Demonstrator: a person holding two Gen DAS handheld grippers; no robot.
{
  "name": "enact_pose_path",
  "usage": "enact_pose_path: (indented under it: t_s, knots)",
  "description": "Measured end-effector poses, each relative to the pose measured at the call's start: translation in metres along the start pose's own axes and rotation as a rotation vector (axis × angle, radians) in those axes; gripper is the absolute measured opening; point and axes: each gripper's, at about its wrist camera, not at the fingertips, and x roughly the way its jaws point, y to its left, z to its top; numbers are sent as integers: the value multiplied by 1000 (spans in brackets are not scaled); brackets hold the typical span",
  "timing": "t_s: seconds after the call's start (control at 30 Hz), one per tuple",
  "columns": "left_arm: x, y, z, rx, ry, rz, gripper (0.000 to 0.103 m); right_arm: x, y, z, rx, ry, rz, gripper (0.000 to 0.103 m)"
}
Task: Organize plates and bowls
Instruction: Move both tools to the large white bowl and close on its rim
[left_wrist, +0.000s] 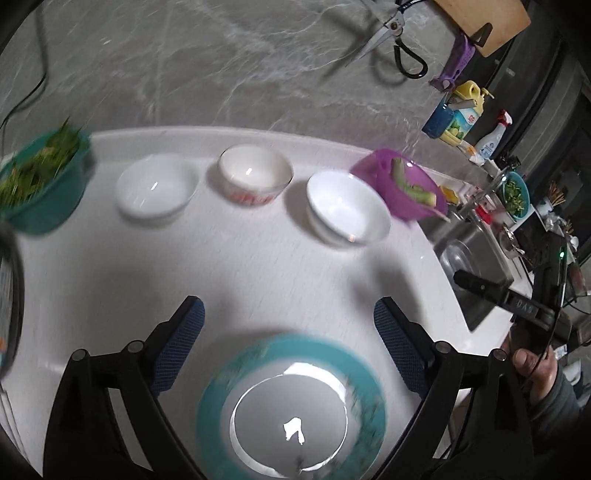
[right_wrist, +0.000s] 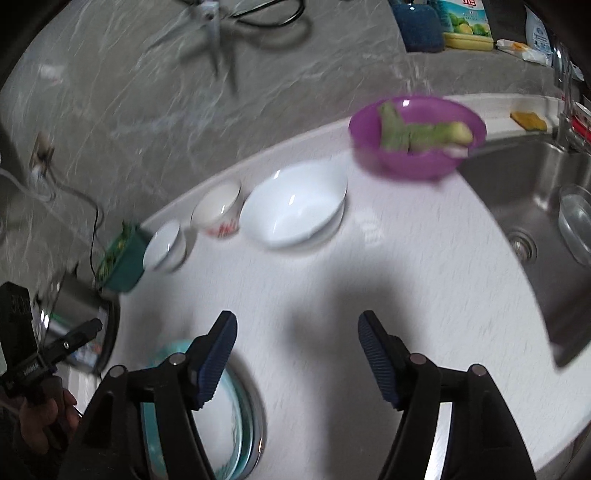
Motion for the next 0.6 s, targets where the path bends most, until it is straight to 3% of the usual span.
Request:
enact_pose_path:
  t_s: [0.1, 0.27, 0.37, 0.6]
  knots:
    - [35, -30, 43, 26, 41, 32, 94, 6, -16, 41, -9, -5, 8, 77]
    - [109, -61, 89, 20, 125, 103, 94, 38, -46, 92, -4, 45, -1, 77]
    - [147, -65, 102, -9, 167, 147, 94, 64, -59, 104, 16, 100, 5, 77]
    - [208, -54, 112, -26, 228, 163, 94, 109, -70, 106, 62, 169, 9, 77]
